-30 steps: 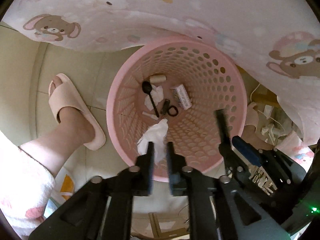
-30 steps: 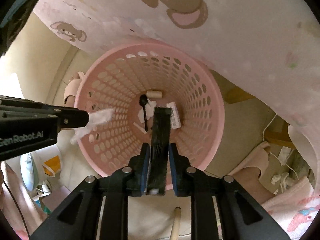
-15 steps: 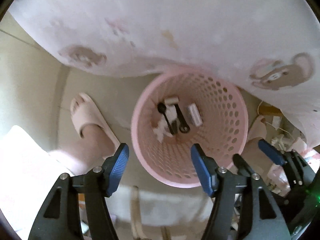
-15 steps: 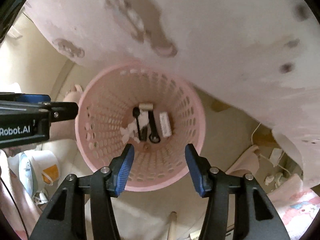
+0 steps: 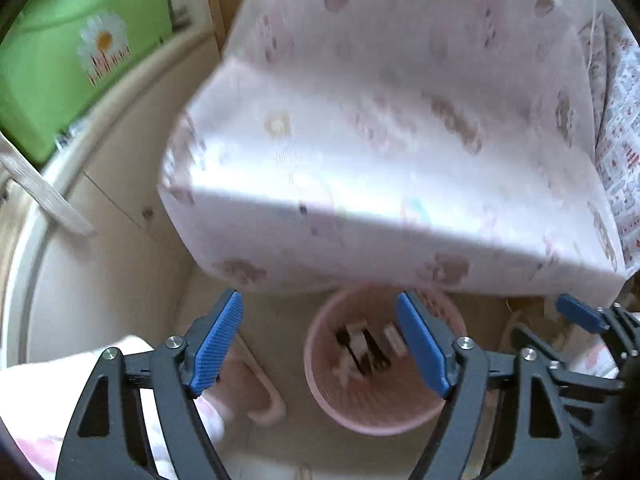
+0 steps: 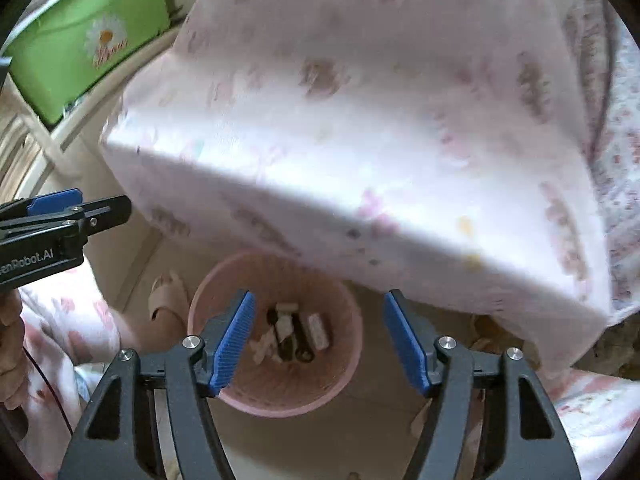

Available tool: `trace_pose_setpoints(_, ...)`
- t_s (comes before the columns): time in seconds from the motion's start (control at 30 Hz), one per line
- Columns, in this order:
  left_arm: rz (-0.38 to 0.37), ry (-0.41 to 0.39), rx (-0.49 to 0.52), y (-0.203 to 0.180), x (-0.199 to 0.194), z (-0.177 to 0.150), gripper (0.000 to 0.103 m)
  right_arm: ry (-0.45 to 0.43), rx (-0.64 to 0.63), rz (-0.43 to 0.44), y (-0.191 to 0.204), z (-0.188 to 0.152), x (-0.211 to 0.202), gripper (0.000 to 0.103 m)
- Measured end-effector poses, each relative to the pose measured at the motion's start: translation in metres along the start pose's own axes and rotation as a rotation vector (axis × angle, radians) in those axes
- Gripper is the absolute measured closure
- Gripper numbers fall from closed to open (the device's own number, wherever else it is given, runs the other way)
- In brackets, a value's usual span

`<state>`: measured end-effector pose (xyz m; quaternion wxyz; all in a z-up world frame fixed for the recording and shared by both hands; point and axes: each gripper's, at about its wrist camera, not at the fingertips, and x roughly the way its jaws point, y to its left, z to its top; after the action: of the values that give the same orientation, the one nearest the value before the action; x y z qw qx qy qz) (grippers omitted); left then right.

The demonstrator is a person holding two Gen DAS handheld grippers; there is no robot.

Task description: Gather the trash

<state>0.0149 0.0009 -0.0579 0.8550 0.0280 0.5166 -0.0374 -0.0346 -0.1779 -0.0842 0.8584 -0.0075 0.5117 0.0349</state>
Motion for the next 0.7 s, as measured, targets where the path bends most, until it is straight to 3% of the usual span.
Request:
trace_pose_setpoints(0.13,-0.020,-0.048,0.002,-0.001,-0.009,0.003,0.025,-0.070,0.027,-0.031,-0.010,0.001,-0.021,0.028)
trace_pose_setpoints(0.27,0.000,-0.118,0.030,-0.007,-0.020,0.003,0.018,-0.138,0.042,-0.047,-0.017,0.005,-0.039,0.019)
trace_pose_setpoints(0.43,-0.021,-0.187,0.028,-0.013,-0.035,0.002,0.011,-0.218,0.000,-0.122,-0.013,0.005,-0.052,0.018)
trace_pose_setpoints(0.7,-0.020,-0.278,-0.012,-0.010,-0.052,0.003,0.006,-0.347,-0.006,-0.122,-0.009,0.000,-0.072,0.014)
